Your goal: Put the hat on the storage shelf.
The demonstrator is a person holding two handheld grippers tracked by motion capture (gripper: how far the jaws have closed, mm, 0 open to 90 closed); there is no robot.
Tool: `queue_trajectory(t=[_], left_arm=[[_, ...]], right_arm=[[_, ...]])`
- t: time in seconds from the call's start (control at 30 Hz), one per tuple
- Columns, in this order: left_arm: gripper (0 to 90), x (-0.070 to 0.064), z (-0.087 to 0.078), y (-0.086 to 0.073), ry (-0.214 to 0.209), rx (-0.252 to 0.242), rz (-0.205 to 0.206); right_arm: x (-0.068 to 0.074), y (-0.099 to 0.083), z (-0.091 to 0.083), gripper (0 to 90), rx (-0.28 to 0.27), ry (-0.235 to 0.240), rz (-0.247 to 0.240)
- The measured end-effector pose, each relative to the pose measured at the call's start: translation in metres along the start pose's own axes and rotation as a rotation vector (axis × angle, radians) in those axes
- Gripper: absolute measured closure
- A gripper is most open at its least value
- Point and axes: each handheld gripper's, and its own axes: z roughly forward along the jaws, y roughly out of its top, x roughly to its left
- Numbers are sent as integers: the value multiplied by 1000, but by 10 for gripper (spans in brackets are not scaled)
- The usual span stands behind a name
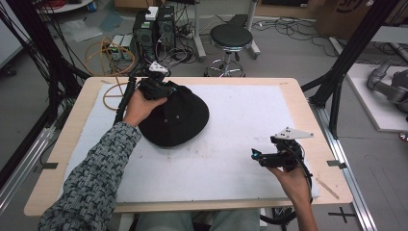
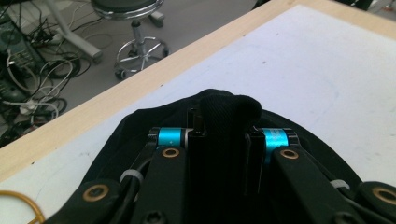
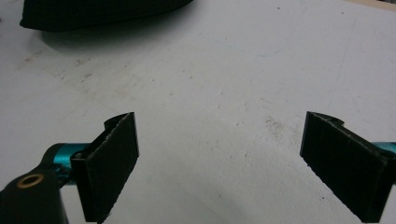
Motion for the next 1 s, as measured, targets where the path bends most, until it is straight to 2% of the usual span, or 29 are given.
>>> queue_trajectory(t=[0.23,0.33,0.47,0.77,1.0], left_arm=[[774,-3,-20,10,-42,-61,10],[774,-6,-30,18,-40,-69,30],[774,-10,-44,29,-41,-107,58],[773,-15,-72,50,-77,-183,97],[772,-15,-92,67,-69,-229,118]], right_arm=[[0,1,1,113,-2,2,0],[0,1,2,113,-2,5,-2],[0,1,2,113,0,4,-3],[0,1,1,113,-4,4,4],[0,2,0,113,-9,7,-2]])
